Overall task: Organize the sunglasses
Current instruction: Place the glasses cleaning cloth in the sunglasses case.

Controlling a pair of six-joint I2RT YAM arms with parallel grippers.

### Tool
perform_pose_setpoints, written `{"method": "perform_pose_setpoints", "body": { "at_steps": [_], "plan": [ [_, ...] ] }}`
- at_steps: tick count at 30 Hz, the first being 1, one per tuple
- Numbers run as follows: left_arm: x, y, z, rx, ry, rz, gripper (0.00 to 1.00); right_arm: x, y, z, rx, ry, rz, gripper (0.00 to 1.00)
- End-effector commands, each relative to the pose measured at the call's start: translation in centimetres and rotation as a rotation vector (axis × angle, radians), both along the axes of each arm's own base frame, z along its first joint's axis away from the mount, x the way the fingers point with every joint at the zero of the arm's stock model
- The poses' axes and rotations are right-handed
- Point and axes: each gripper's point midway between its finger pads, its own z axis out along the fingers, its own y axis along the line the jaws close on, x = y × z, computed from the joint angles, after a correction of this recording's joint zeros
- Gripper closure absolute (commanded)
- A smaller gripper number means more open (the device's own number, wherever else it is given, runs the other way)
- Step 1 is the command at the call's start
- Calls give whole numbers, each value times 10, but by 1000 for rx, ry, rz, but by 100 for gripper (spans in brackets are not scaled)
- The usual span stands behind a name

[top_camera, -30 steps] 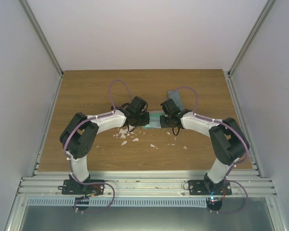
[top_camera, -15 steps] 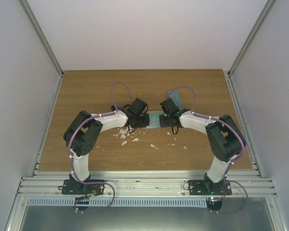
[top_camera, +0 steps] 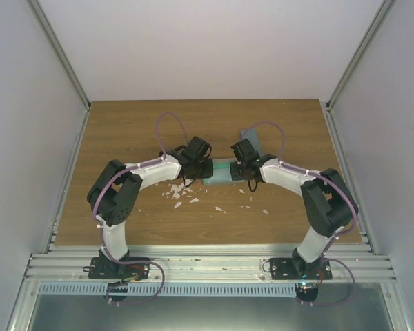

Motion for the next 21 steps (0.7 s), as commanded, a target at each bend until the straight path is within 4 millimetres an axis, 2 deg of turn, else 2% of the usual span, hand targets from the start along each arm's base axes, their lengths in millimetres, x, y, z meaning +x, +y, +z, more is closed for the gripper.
{"method": "perform_pose_setpoints", "body": {
  "at_steps": [1, 6, 11, 21],
  "plan": [
    [14, -6, 41, -54, -89, 9, 78, 6, -1, 22, 22, -43, -10, 77],
    [9, -23, 34, -134, -72, -51, 88, 2, 19, 14, 108, -8, 49, 86],
    [6, -34, 15, -185, -48, -83, 91, 1, 32, 0, 168, 23, 78, 89],
    [10, -26, -14, -136, -66, -21, 92, 7, 37, -20, 193, 19, 60, 91]
  ]
}}
